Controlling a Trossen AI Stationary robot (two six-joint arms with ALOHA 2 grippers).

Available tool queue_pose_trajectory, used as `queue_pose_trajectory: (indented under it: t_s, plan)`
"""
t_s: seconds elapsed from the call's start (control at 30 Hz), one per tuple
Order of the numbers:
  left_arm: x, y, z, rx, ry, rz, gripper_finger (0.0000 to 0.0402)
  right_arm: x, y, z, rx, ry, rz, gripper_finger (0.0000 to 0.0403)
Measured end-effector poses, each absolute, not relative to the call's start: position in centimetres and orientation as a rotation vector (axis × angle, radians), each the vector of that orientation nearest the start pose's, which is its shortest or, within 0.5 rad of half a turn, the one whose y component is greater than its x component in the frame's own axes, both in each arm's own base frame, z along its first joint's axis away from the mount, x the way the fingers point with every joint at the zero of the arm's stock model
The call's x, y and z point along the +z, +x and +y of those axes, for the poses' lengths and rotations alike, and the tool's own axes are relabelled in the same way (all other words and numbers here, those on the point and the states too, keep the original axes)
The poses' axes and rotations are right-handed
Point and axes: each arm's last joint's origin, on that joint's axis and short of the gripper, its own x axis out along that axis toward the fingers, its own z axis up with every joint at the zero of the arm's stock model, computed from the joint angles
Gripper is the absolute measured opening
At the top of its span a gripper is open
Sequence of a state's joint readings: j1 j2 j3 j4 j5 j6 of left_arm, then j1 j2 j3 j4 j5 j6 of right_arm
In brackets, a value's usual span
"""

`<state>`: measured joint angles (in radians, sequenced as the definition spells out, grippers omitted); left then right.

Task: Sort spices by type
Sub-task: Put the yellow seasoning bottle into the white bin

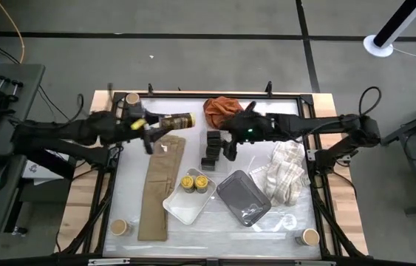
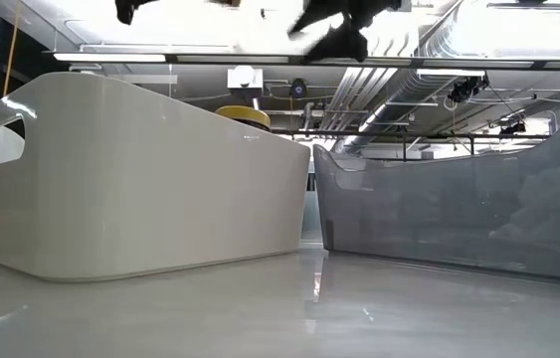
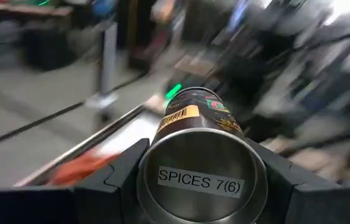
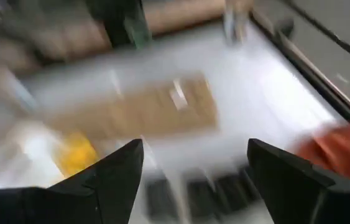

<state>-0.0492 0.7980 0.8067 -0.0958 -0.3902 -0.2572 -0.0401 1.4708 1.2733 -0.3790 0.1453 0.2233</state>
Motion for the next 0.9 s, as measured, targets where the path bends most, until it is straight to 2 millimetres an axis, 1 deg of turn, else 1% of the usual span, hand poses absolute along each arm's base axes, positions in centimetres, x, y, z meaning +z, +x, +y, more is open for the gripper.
queue_pose_trajectory:
  t_s: [0.1, 0.17, 0.27, 0.37, 0.5, 0.6, 0.67, 0.9]
  plan:
    - [33.5, 16.8, -0.1, 0.253, -0.36, -0.139, 0.0193, 33.4, 32.7, -1.7, -0.197, 0.343, 0.253, 0.0284]
    - [32.5, 16.8, -0.3, 0.214, -0.418, -0.223, 0.0193, 34.3, 33.0, -1.5, -0.153, 0.425, 0.077, 0.0284]
    - [31.4, 17.4, -0.5, 0.187, -0.483, -0.285, 0.0193, 35.0, 33.6, -1.1, -0.104, 0.472, -0.062, 0.0284]
    - [30.8, 18.5, -0.6, 0.184, -0.493, -0.271, 0.0193, 34.9, 34.0, -0.6, -0.084, 0.473, -0.069, 0.0284]
    - [31.5, 19.7, -0.8, 0.139, -0.485, -0.286, 0.0193, 35.6, 34.3, -0.4, -0.073, 0.468, -0.073, 0.0284]
    - [31.4, 20.6, -0.9, 0.122, -0.478, -0.257, 0.0193, 35.9, 34.3, -0.3, -0.059, 0.466, -0.076, 0.0284]
    - [31.0, 21.2, -1.0, 0.12, -0.472, -0.225, 0.0193, 35.8, 34.4, -0.3, -0.061, 0.469, -0.066, 0.0284]
    - [30.8, 22.5, -1.1, 0.124, -0.465, -0.2, 0.0193, 35.4, 34.5, 0.0, -0.029, 0.497, -0.025, 0.0284]
